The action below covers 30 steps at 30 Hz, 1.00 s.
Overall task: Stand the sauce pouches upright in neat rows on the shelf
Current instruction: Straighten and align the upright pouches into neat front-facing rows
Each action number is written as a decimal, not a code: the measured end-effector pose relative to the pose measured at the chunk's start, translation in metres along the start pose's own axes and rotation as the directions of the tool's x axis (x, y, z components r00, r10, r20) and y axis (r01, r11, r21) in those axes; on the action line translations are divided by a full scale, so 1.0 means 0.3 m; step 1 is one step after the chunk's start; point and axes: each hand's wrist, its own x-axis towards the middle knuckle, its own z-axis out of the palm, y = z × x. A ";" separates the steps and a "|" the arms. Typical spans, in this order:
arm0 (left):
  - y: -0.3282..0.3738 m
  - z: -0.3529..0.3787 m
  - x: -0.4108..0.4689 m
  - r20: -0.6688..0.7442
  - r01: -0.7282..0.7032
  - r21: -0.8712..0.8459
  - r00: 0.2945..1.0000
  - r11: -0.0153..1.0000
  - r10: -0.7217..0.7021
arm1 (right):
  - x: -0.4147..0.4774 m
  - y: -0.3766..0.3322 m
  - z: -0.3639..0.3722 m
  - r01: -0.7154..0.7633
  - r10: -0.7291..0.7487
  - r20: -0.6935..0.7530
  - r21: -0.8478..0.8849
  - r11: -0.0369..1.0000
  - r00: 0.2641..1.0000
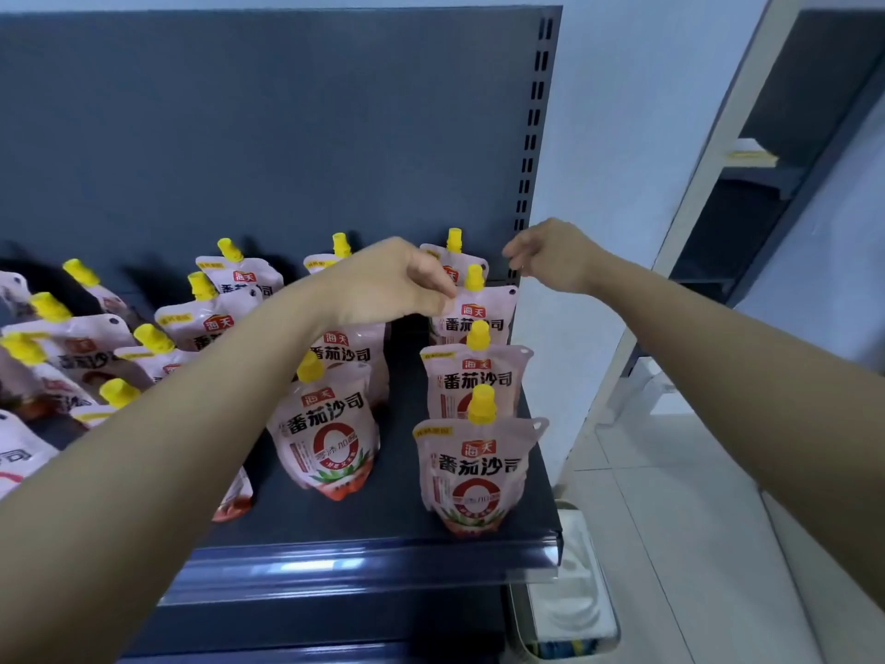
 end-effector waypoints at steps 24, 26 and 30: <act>-0.067 0.112 0.232 -0.072 0.211 0.295 0.977 0.932 -0.199 | 0.221 0.049 0.056 0.176 -0.148 0.121 -0.278 0.944 0.982; -0.070 0.118 0.233 -0.080 0.232 0.305 0.973 0.924 -0.218 | 0.224 0.058 0.058 0.189 -0.163 0.112 -0.281 0.941 0.980; -0.072 0.121 0.235 -0.096 0.258 0.279 0.966 0.925 -0.241 | 0.232 0.069 0.057 0.207 -0.178 0.131 -0.258 0.944 0.975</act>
